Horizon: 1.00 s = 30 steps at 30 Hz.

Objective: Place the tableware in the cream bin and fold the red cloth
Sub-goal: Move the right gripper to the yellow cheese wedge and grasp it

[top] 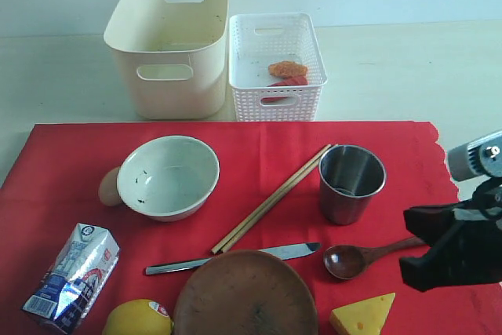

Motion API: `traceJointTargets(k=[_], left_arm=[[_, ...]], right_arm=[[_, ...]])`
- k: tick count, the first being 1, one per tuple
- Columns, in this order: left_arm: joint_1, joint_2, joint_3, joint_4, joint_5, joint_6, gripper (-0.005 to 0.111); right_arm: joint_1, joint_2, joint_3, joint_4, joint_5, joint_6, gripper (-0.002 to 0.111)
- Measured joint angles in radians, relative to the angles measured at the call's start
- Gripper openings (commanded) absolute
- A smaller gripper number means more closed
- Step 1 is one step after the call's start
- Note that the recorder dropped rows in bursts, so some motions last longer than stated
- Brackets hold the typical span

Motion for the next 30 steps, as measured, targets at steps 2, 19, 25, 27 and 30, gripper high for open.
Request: traceJointTargets(k=[2,19,25,27,30], left_arm=[[0.0,0.0,0.0,0.0,0.0,0.0,0.0],[0.0,0.0,0.0,0.0,0.0,0.0,0.0],[0.0,0.0,0.0,0.0,0.0,0.0,0.0],[0.0,0.0,0.0,0.0,0.0,0.0,0.0],[0.0,0.0,0.0,0.0,0.0,0.0,0.0]], right_arm=[[0.051,0.017,0.0,0.0,-0.002,-0.004,0.0],[0.389,0.214,0.0,0.0,0.001,-0.014,0.078],[0.4,0.265,-0.006,-0.007,-0.061,-0.05,0.085],[0.4,0.289,-0.019,-0.01,-0.069,-0.058,0.085],[0.4,0.325,-0.032,-0.013,-0.076,-0.074,0.085]])
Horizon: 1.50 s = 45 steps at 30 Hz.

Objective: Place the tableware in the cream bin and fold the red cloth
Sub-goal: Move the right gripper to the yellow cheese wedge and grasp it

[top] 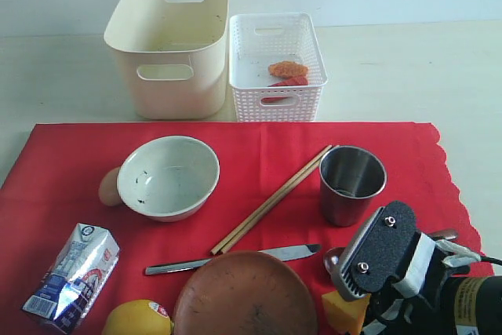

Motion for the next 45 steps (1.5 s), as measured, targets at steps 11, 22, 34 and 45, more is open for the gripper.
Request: traceJointTargets(k=[11,22,34,45], left_arm=[[0.0,0.0,0.0,0.0,0.0,0.0,0.0],[0.0,0.0,0.0,0.0,0.0,0.0,0.0],[0.0,0.0,0.0,0.0,0.0,0.0,0.0],[0.0,0.0,0.0,0.0,0.0,0.0,0.0]], right_arm=[[0.0,0.044,-0.01,-0.001,0.005,-0.007,0.085],[0.0,0.049,-0.01,-0.001,0.012,-0.017,0.085],[-0.102,0.049,-0.01,-0.001,0.03,-0.061,0.085],[-0.104,0.049,-0.01,-0.001,0.018,-0.069,0.045]])
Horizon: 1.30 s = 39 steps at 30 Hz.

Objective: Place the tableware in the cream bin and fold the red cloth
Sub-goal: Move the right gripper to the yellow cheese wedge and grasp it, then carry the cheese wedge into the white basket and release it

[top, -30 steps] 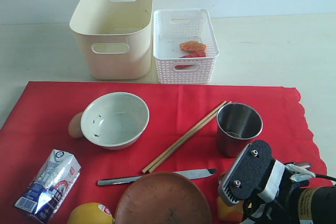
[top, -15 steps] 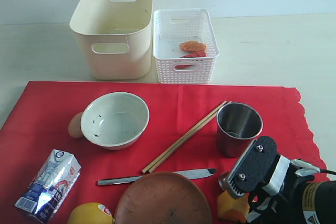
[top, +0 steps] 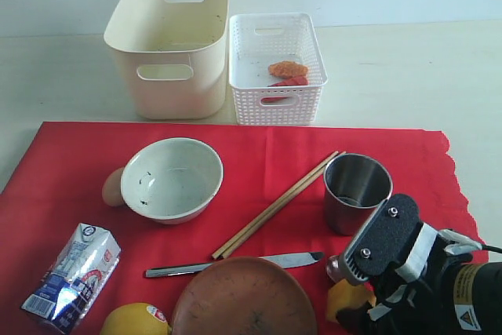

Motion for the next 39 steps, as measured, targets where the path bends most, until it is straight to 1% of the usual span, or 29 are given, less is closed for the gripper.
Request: traceJointTargets(k=[5,9,16,26,29,32,35,39], left_arm=[[0.0,0.0,0.0,0.0,0.0,0.0,0.0],[0.0,0.0,0.0,0.0,0.0,0.0,0.0],[0.0,0.0,0.0,0.0,0.0,0.0,0.0],[0.0,0.0,0.0,0.0,0.0,0.0,0.0],[0.0,0.0,0.0,0.0,0.0,0.0,0.0],[0.0,0.0,0.0,0.0,0.0,0.0,0.0],[0.0,0.0,0.0,0.0,0.0,0.0,0.0],[0.0,0.0,0.0,0.0,0.0,0.0,0.0]], right_arm=[[0.0,0.0,0.0,0.002,-0.005,0.0,0.018],[0.0,0.0,0.0,0.004,-0.005,0.0,0.0],[0.0,-0.039,0.002,0.024,-0.003,0.0,0.0],[0.0,-0.302,-0.015,0.063,-0.004,0.004,0.0],[0.0,-0.357,-0.054,0.066,-0.062,-0.014,0.0],[0.0,-0.37,-0.094,0.066,-0.164,-0.07,0.0],[0.0,-0.355,-0.141,0.066,-0.235,-0.111,0.0],[0.0,-0.288,-0.21,0.068,-0.26,-0.156,0.0]])
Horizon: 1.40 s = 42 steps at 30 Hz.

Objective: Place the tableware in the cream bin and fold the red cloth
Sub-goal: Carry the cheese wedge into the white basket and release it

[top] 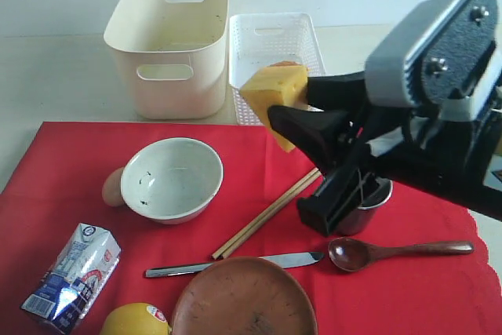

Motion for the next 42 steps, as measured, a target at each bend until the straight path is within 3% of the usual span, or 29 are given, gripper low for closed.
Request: traceJointTargets(k=[3,13,18,21,24,27,29,33,37,39,42], left_arm=[[0.0,0.0,0.0,0.0,0.0,0.0,0.0],[0.0,0.0,0.0,0.0,0.0,0.0,0.0],[0.0,0.0,0.0,0.0,0.0,0.0,0.0],[0.0,0.0,0.0,0.0,0.0,0.0,0.0],[0.0,0.0,0.0,0.0,0.0,0.0,0.0],[0.0,0.0,0.0,0.0,0.0,0.0,0.0],[0.0,0.0,0.0,0.0,0.0,0.0,0.0],[0.0,0.0,0.0,0.0,0.0,0.0,0.0],[0.0,0.0,0.0,0.0,0.0,0.0,0.0],[0.0,0.0,0.0,0.0,0.0,0.0,0.0],[0.0,0.0,0.0,0.0,0.0,0.0,0.0]], right_arm=[[0.0,0.069,-0.045,0.064,-0.025,-0.103,0.0],[-0.005,0.318,-0.182,0.661,-0.204,-0.661,0.0],[-0.089,0.438,-0.289,0.765,-0.199,-0.771,0.0],[-0.219,0.551,-0.42,0.766,-0.037,-0.782,0.0],[-0.366,0.711,-0.652,0.756,0.24,-0.786,0.0],[-0.455,0.885,-0.879,0.757,0.478,-0.766,0.0],[-0.465,0.973,-0.981,0.757,0.504,-0.721,0.002],[-0.465,1.056,-1.047,0.757,0.495,-0.602,0.036],[-0.465,1.073,-1.048,0.757,0.481,-0.561,0.082],[-0.463,1.073,-1.055,0.757,0.479,-0.561,0.091],[-0.463,1.054,-1.055,0.753,0.536,-0.559,0.086]])
